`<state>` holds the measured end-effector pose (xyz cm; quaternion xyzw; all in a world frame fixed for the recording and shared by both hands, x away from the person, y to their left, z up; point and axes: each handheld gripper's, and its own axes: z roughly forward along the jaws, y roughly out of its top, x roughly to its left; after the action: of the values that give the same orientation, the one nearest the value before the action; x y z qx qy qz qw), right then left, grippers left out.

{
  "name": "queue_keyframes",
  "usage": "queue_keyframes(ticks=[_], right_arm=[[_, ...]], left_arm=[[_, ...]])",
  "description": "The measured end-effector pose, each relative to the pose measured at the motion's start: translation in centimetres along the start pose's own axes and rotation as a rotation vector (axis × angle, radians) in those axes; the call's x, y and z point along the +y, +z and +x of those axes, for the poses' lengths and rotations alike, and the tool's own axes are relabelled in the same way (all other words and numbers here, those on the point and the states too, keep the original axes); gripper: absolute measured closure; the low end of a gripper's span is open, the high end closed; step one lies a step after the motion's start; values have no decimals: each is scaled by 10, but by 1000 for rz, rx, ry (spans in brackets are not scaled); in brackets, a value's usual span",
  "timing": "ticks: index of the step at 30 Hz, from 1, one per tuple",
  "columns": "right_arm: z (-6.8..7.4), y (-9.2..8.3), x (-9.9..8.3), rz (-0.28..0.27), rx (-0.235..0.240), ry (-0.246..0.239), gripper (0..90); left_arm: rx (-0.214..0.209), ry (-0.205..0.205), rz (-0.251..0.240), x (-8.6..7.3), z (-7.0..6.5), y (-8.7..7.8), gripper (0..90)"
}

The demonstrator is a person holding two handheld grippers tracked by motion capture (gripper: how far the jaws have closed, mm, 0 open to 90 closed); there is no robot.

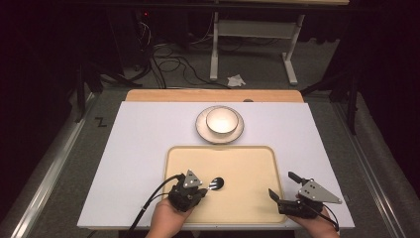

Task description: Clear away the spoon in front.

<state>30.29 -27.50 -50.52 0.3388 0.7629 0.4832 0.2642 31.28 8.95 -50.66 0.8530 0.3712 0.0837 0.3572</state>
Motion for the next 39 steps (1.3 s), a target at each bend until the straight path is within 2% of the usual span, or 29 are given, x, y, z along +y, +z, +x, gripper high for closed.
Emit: queue_keyframes(ticks=[4,8,12,17,25,29,33,34,35,36,37,38,39], right_arm=[[-1,0,0,1,-1,2,105],[-1,0,0,2,-1,4,105],[-1,0,0,-1,1,0,104],[0,0,0,0,4,2,104],[0,0,0,2,3,2,105],[0,-1,0,-3,1,3,104],[-1,-1,-1,-2,1,3,104],[-1,0,-1,0,6,2,105],[-1,0,-1,0,6,2,105],[-1,0,0,1,5,5,105],[0,0,0,2,5,6,105],[0,0,0,2,5,6,105],[0,0,0,1,4,4,105]], left_arm=[[8,-25,0,4,2,7,900],[45,-41,1,8,8,10,900],[73,-71,-1,10,21,10,900],[91,-131,-19,9,36,8,900],[109,-154,-33,7,43,6,900],[105,-163,-70,1,47,-9,900],[149,-147,-60,-10,55,-31,900],[157,-202,-84,-18,55,-37,900],[157,-202,-84,-18,55,-37,900],[186,-151,-56,-24,62,-44,900],[193,-160,-52,-32,67,-48,900],[193,-160,-52,-32,67,-48,900],[187,-177,-61,-36,68,-49,900]])
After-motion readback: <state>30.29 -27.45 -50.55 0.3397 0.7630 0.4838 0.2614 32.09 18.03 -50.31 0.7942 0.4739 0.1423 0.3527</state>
